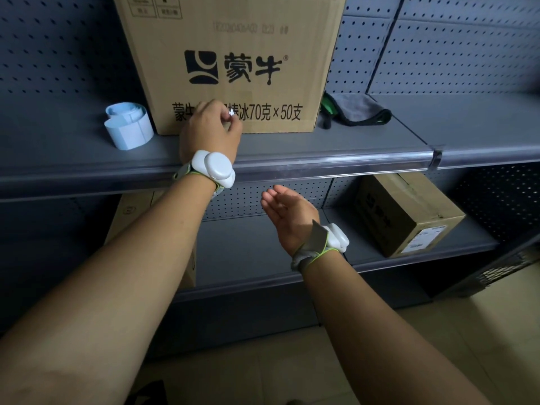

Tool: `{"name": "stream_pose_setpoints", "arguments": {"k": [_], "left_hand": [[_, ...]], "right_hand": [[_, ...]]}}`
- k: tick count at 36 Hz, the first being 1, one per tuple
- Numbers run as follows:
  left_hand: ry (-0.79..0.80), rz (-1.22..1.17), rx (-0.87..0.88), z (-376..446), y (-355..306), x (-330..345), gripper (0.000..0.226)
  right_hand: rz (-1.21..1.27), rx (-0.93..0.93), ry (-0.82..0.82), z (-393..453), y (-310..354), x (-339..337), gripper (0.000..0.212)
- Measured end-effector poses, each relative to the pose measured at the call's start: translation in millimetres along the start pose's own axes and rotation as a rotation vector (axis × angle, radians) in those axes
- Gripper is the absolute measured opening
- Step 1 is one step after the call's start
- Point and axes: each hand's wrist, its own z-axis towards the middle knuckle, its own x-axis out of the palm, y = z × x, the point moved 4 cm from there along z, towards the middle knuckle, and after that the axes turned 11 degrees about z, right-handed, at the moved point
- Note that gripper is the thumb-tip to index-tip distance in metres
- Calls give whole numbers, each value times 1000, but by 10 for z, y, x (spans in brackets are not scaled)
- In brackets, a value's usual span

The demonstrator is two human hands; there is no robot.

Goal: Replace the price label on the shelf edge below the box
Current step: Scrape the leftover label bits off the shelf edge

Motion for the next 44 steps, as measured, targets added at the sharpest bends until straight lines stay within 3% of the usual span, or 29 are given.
{"name": "stream_pose_setpoints", "arguments": {"k": [8,13,22,32,42,44], "left_hand": [[-1,4,-1,13,5,4,18],[0,11,-5,2,7,14,18],[8,8,-9,-3,-1,8,20],[18,22,-9,-20,-23,8,19],[14,27,-15,-9,-7,2,20],[9,27,-16,1,-14,-8,20]], "right_hand": [[129,41,102,25,-3,85,10],[164,117,170,42,13,140,15],[74,35,198,88,-1,120,9],[-85,-131,96,30,65,159,11],[115,-108,-45,-52,50,290,26],[105,-87,-45,-57,61,302,19]]}}
